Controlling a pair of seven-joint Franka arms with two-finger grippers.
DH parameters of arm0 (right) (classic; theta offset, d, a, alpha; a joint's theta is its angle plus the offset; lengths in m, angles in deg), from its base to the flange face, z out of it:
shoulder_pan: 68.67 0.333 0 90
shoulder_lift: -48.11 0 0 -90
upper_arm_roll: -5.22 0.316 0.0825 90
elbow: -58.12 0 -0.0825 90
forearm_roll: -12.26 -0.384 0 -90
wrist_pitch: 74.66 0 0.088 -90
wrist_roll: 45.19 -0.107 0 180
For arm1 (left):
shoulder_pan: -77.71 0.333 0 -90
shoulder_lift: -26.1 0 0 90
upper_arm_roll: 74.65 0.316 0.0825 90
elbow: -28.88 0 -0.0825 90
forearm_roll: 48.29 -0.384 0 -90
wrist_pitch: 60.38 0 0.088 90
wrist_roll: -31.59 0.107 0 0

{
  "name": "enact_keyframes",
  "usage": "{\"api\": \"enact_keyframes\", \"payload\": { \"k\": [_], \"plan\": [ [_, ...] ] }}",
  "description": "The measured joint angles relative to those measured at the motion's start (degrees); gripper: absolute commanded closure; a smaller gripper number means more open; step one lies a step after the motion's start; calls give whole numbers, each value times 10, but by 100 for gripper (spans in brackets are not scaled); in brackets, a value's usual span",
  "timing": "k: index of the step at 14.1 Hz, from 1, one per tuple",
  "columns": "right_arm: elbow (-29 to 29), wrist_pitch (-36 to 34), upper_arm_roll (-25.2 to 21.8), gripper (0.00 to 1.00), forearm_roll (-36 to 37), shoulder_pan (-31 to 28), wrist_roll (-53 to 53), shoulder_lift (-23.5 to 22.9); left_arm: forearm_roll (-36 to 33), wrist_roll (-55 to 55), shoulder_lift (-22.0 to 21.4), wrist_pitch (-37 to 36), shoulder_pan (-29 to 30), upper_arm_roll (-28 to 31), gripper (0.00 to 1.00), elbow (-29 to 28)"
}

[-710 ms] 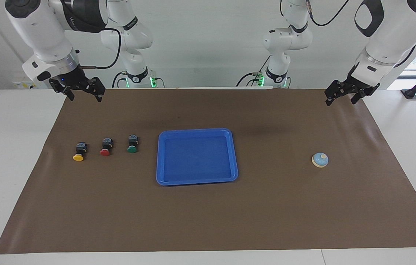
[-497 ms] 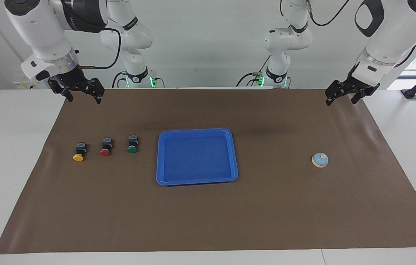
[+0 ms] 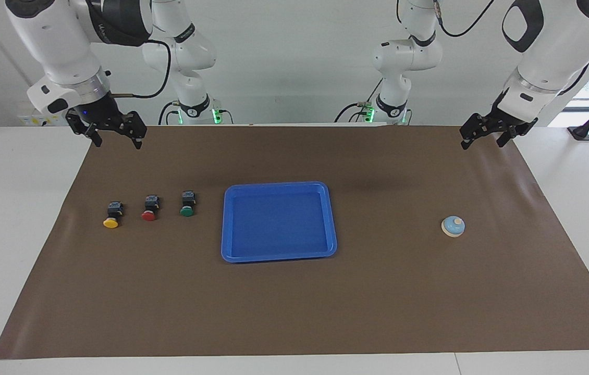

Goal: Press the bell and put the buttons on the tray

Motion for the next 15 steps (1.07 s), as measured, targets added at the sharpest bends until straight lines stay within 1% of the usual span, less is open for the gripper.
{"api": "enact_keyframes", "payload": {
  "k": [1,2,3,4,6,7,9,11,13,15],
  "plan": [
    [-2,6,0,0,0,-1,20,0,0,0,0,0,0,0,54,0],
    [-9,23,-1,0,0,-4,40,0,0,0,0,2,0,0,78,-2],
    [-26,52,-2,0,0,-12,57,1,0,0,0,8,0,0,92,-5],
    [-51,90,-3,0,0,-26,73,2,0,0,0,14,0,1,100,-11],
    [-105,159,-6,0,0,-63,121,-7,-1,-2,0,24,2,4,100,-26],
    [-124,191,-7,0,0,-80,145,-22,-1,-2,0,34,5,5,100,-35],
    [-149,266,-8,0,0,-103,177,-65,-1,-1,0,55,10,6,100,-50],
    [-175,340,-8,0,0,-108,183,-104,-1,-1,0,67,10,7,100,-60],
    [-205,382,-7,0,0,-108,183,-119,-1,-1,0,90,19,7,100,-79],
    [-223,389,-7,0,0,-108,183,-120,-1,3,4,129,32,7,100,-110]
  ]
}}
